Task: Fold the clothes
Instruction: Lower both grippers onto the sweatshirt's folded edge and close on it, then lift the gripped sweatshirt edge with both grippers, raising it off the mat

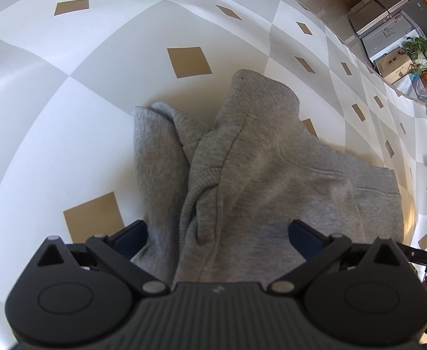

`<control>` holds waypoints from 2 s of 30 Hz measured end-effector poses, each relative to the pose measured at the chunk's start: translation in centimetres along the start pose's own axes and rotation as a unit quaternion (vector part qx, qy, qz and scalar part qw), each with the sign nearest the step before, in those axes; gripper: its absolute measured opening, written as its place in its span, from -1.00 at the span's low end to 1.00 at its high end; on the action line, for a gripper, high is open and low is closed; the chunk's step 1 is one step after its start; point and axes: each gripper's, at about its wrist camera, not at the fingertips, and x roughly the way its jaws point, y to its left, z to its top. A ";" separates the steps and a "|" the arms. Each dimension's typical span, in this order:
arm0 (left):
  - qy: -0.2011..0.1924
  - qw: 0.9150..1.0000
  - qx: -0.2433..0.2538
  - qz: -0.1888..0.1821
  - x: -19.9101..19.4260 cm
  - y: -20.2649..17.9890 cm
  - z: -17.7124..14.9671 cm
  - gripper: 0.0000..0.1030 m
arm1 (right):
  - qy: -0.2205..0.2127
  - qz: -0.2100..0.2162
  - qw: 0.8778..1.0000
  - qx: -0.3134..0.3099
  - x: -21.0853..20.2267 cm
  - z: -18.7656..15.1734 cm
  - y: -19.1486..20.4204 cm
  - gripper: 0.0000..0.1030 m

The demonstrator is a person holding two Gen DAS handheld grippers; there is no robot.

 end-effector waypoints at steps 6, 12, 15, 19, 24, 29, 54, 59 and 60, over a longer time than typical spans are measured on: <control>0.000 1.000 -0.005 -0.008 0.6 -0.5 0.5 1.00 | -0.008 0.020 1.000 0.016 0.1 0.2 -0.5 0.48; -0.003 1.000 0.000 -0.010 0.8 -0.7 0.5 1.00 | -0.014 0.034 0.999 0.021 0.3 0.1 -0.6 0.57; -0.004 1.000 -0.005 -0.014 0.9 -0.8 0.5 1.00 | -0.019 0.041 0.999 0.027 0.4 0.1 -0.6 0.60; 0.002 1.000 -0.006 -0.026 1.1 -1.1 0.4 1.00 | -0.017 0.045 0.999 0.019 0.6 0.0 -0.2 0.60; 0.019 0.998 0.012 -0.054 1.8 -2.2 0.0 1.00 | -0.016 0.043 0.999 0.008 0.8 -0.1 0.2 0.65; 0.039 0.993 0.002 -0.108 3.0 -3.4 -0.6 1.00 | -0.017 0.041 0.999 -0.003 1.0 -0.2 0.7 0.69; 0.020 0.990 0.130 -0.055 4.9 -11.6 -3.8 1.00 | -0.026 -0.027 0.992 -0.121 2.7 -1.5 5.5 0.32; 0.016 0.990 0.138 -0.034 4.7 -12.1 -4.2 1.00 | -0.028 -0.045 0.990 -0.131 2.6 -1.5 5.4 0.15; 0.017 0.990 0.140 -0.031 4.7 -12.1 -4.2 1.00 | -0.028 -0.047 0.989 -0.136 2.6 -1.6 5.5 0.15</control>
